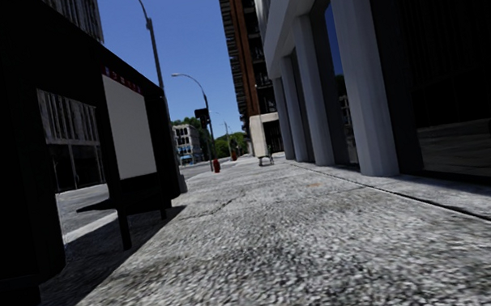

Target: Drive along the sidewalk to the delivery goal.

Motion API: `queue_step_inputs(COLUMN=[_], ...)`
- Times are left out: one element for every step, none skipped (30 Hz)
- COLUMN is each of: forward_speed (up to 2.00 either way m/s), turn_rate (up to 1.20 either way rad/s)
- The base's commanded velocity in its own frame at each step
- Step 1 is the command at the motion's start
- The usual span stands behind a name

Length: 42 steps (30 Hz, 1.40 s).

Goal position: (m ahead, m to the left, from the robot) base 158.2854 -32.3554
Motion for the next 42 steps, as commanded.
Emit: queue_step_inputs(forward_speed=[2.0, 2.0, 2.0, 2.0, 2.0, 2.0, 2.0, 2.0, 2.0, 2.0, 2.0, 2.0, 2.0, 2.0, 2.0, 2.0, 2.0, 2.0, 2.0, 2.0, 2.0, 2.0, 2.0, 2.0, 2.0, 2.0, 2.0, 2.0, 2.0, 2.0, 2.0, 2.0, 2.0, 2.0, 2.0, 2.0, 2.0, 2.0, 2.0, 2.0, 2.0, 2.0], turn_rate=[0.0, 0.0, 0.0, 0.0, 0.0, 0.0, 0.0, 0.0, 0.0, 0.0, 0.0, 0.0, 0.0, 0.0, 0.0, 0.0, 0.0, 0.0, 0.0, 0.0, 0.0, 0.0, 0.0, 0.0, 0.0, 0.0, 0.0, 0.0, 0.0, 0.0, 0.0, 0.0, 0.0, 0.0, 0.0, 0.0, 0.0, 0.0, 0.0, 0.0, 0.0, 0.0])
